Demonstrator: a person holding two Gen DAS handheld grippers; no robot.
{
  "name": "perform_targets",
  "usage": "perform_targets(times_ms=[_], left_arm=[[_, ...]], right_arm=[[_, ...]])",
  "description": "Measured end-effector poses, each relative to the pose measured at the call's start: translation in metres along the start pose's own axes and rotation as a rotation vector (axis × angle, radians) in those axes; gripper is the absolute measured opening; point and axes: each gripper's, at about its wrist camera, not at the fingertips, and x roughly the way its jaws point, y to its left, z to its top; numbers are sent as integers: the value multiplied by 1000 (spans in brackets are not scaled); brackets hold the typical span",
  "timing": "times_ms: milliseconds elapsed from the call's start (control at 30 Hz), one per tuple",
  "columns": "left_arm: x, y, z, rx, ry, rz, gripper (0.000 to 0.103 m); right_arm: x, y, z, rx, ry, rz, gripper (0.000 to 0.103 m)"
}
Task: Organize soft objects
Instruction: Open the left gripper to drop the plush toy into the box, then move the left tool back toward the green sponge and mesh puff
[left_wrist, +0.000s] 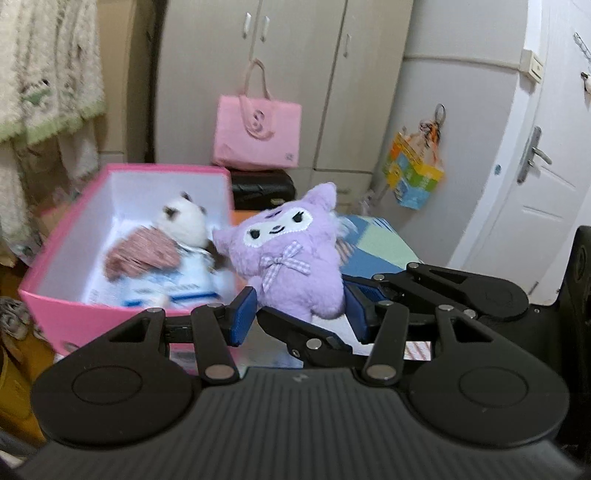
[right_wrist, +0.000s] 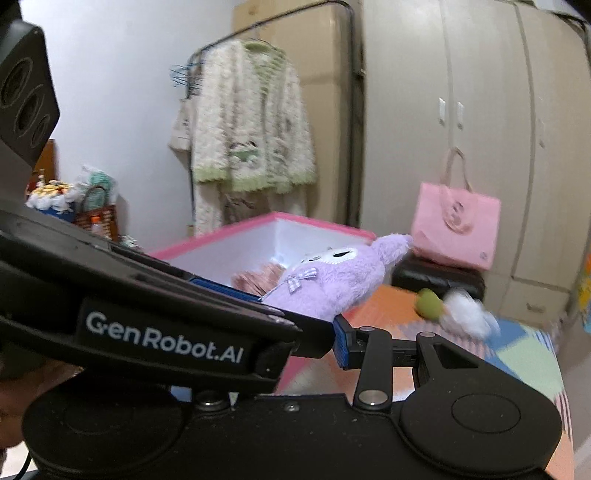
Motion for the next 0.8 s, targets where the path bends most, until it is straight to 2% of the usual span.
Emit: perform_targets(times_ms=[167, 333, 400, 567, 800], left_arm=[[-16, 27, 16, -21, -63, 38, 49], [-5, 58, 31, -53, -89, 77, 49], [13, 73, 36, -93, -53, 71, 49], [52, 109, 40, -192, 59, 8, 49], [56, 123, 44, -206, 104, -81, 49]], right_arm=[[15, 23, 28, -47, -33, 46, 47], [45, 22, 48, -40, -62, 135, 46], [63, 20, 53, -38, -54, 155, 45], [114, 7, 52, 18, 62, 203, 43], [125, -5, 50, 43, 164, 249, 42]])
